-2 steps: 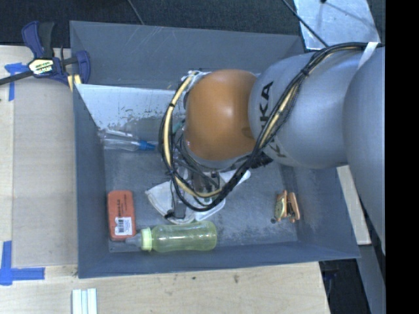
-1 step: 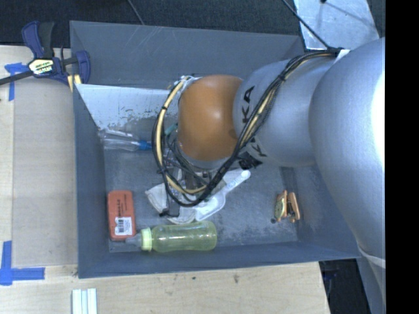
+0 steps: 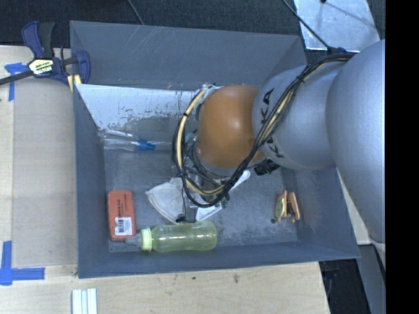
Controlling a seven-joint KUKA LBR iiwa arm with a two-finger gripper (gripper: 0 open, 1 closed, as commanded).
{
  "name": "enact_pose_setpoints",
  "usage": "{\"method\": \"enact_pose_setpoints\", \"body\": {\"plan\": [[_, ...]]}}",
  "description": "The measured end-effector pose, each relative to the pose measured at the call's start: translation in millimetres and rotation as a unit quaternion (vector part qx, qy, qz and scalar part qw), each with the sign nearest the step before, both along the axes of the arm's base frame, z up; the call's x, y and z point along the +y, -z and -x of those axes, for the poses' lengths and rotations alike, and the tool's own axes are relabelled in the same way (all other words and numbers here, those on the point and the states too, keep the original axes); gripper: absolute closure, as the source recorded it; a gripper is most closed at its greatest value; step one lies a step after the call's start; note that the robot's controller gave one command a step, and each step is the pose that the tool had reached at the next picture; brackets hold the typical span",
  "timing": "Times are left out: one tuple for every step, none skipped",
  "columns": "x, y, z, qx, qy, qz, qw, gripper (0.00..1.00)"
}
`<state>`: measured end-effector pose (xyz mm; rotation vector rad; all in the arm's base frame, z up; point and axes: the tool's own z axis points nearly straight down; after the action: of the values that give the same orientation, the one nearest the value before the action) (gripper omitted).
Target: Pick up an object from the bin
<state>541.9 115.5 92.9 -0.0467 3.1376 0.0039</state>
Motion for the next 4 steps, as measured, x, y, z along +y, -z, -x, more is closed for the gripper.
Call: {"method": "enact_pose_setpoints", "body": {"plan": [[2, 16, -6.0, -0.0018, 0.055, 0.0, 0.9985, 1.0], [2, 16, -6.0, -0.0016, 0.056, 0.0, 0.9985, 1.0], [-1, -12, 3.3, 0.0016, 0.057, 0.001, 0.9984, 1.0], [-1, -44, 3.7, -0.0004, 0.057, 0.0, 0.9984, 1.0]]}}
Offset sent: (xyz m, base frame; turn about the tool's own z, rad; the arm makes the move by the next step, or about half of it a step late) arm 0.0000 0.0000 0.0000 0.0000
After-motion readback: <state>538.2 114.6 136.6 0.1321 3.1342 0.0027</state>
